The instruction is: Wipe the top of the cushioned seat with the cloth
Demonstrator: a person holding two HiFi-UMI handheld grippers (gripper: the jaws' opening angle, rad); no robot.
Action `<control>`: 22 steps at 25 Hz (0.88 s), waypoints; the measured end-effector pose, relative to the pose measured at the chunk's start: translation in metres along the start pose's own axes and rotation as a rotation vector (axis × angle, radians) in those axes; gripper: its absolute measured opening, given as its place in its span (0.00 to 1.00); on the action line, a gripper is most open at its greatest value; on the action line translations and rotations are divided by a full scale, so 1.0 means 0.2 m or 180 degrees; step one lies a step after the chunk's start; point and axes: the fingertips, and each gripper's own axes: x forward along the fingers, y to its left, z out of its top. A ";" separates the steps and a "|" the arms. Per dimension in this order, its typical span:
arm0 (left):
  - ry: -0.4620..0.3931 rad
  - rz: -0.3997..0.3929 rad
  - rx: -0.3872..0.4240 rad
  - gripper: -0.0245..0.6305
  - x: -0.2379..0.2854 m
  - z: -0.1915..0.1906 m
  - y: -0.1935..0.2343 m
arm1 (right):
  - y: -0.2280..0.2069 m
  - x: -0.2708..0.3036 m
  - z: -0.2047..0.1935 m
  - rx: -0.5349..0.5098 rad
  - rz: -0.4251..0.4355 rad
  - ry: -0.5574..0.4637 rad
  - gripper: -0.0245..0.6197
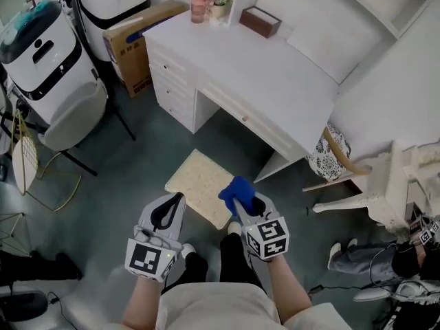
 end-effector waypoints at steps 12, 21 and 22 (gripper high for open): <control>-0.0384 -0.0272 0.0168 0.04 -0.08 0.35 -0.11 | 0.15 -0.43 0.52 -0.0208 -0.0189 -0.0771 0.19; -0.0505 -0.0395 0.0295 0.04 -0.14 0.50 -0.21 | 0.21 -0.70 0.70 -0.0305 -0.0314 -0.1138 0.19; -0.0518 -0.0403 0.0311 0.04 -0.14 0.51 -0.22 | 0.22 -0.72 0.71 -0.0319 -0.0320 -0.1177 0.19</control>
